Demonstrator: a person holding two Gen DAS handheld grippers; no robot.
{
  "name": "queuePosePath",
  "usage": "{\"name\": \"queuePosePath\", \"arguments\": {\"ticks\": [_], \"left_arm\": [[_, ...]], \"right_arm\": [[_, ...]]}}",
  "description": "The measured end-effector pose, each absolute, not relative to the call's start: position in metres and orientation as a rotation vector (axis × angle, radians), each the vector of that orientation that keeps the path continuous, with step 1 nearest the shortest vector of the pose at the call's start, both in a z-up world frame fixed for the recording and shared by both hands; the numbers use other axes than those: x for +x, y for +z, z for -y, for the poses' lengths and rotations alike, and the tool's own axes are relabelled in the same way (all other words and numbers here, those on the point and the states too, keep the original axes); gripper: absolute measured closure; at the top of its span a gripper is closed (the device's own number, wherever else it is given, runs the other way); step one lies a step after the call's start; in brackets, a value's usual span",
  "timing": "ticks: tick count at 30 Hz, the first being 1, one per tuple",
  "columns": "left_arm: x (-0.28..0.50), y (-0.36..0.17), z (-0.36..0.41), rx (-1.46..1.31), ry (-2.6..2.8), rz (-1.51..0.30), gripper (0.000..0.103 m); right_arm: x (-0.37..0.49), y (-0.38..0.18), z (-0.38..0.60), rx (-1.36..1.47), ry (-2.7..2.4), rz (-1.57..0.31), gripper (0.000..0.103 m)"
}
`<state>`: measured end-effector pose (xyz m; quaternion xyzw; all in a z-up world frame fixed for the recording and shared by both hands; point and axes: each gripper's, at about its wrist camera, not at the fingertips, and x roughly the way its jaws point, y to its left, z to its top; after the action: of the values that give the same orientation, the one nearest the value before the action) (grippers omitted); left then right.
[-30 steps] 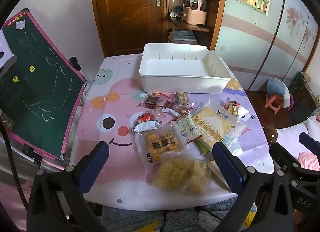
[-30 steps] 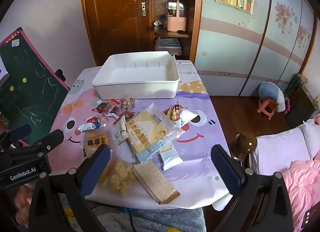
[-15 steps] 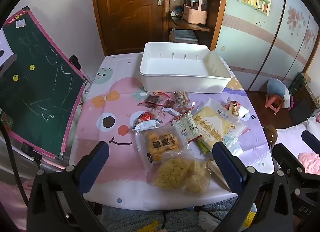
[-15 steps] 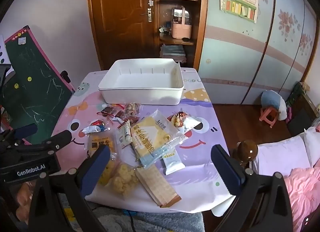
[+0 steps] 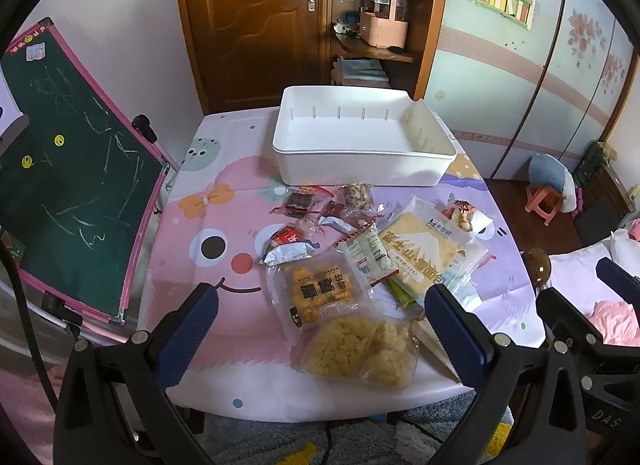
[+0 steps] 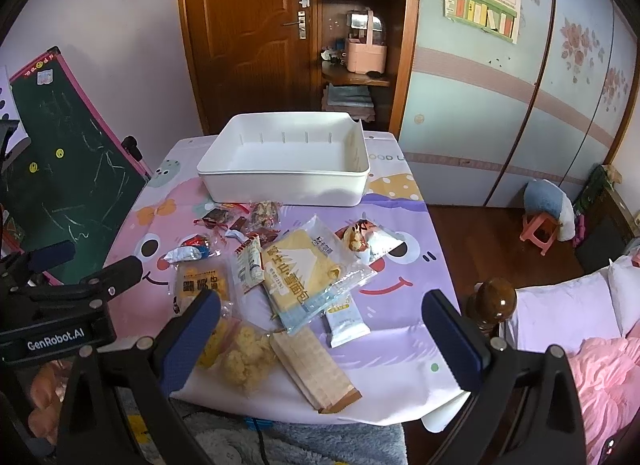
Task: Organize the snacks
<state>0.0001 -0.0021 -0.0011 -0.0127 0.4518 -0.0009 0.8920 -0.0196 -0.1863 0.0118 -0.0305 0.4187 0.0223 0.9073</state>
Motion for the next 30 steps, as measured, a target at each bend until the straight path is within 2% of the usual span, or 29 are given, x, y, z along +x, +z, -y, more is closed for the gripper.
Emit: {"name": "queuePosePath", "arguments": {"ticks": [17,30], "left_arm": [[-0.009,0.021,-0.002,0.023,0.001,-0.82,0.0],[-0.007,0.027,-0.002,0.005,-0.066,-0.84,0.0]], "right_arm": [[-0.023,0.026,0.192,-0.099,0.034,-0.826,0.002],[-0.025,0.037,0.197,-0.114,0.04,-0.802,0.002]]}}
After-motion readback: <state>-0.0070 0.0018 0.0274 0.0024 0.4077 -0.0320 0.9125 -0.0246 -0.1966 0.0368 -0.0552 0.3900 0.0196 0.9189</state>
